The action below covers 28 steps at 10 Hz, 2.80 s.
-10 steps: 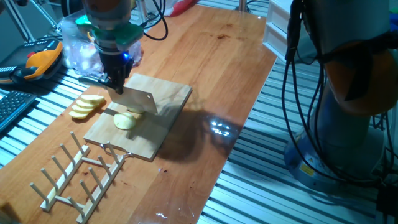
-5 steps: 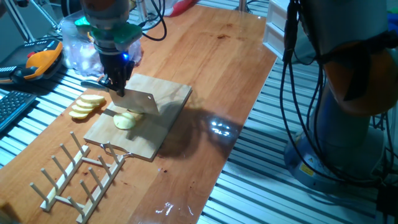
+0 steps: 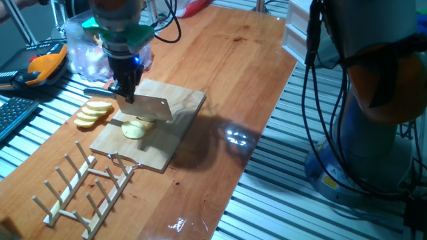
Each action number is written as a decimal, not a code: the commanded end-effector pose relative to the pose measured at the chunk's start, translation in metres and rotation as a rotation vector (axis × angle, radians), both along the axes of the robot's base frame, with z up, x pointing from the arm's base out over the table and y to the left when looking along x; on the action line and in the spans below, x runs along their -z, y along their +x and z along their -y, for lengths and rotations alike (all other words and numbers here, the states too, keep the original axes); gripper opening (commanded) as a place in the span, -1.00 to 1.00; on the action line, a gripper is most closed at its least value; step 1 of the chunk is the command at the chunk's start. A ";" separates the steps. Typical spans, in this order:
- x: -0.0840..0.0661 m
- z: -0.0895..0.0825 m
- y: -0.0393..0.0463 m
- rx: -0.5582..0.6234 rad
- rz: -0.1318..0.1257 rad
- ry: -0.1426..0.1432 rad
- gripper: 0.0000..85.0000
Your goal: Chop the potatoes
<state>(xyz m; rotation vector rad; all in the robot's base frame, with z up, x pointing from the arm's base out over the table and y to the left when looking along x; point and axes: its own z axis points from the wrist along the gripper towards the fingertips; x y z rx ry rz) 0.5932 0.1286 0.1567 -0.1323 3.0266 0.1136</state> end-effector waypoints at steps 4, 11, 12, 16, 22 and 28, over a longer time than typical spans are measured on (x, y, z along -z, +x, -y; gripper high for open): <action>0.000 0.000 0.0000 -0.001 -0.039 0.046 -1.00; -0.060 -0.128 0.0167 0.112 -0.035 0.028 -1.00; -0.058 -0.133 0.0161 0.086 -0.032 0.050 -1.00; -0.052 -0.138 0.0150 0.062 -0.012 0.073 -1.00; -0.043 -0.139 0.0161 0.050 0.003 0.061 -1.00; -0.036 -0.151 -0.0005 0.065 0.011 0.095 -1.00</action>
